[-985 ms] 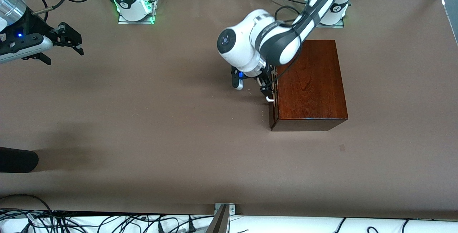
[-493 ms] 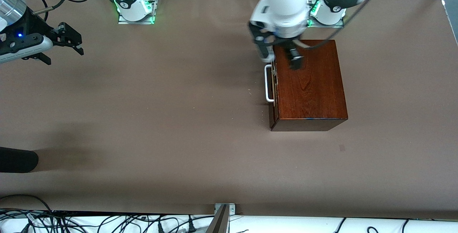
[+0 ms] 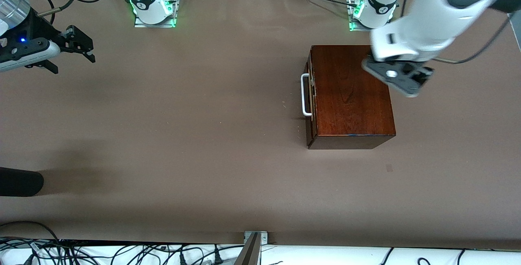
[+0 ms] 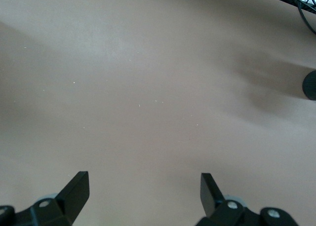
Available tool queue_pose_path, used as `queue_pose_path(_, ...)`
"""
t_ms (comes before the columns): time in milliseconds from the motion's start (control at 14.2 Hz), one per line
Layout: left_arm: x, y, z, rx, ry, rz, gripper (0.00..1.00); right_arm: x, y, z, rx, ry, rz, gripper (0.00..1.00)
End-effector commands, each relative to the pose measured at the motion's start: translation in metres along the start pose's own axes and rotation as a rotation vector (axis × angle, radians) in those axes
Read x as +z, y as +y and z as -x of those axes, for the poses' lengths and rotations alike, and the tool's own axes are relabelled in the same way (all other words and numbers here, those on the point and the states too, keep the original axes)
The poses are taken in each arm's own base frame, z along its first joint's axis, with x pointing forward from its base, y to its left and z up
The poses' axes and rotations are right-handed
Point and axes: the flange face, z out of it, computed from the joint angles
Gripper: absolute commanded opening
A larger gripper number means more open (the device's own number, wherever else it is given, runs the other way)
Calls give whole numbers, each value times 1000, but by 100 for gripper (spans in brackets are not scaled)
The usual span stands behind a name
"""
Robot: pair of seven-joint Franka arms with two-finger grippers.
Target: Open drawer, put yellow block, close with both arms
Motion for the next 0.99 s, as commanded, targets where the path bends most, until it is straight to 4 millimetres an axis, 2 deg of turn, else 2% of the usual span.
queue_pose_path(0,-17,-47,39,-180,76,72,100,-5,1,0,5,-8,15,100)
queue_pose_path(141,-20,-84,65,-281,169,74,100,-5,1,0,5,-8,15,100)
queue_pose_path(352,-23,-115,103,-445,226,68,100,-5,2,0,7,-8,15,100)
queue_pose_path(563,-10,-118,119,-491,178,82,100,-5,1,0,5,-8,15,100)
queue_pose_path(704,3,-117,121,-490,127,93,100,-5,1,0,5,-8,15,100)
queue_pose_path(915,5,-116,121,-488,121,94,100,-5,1,0,5,-8,15,100)
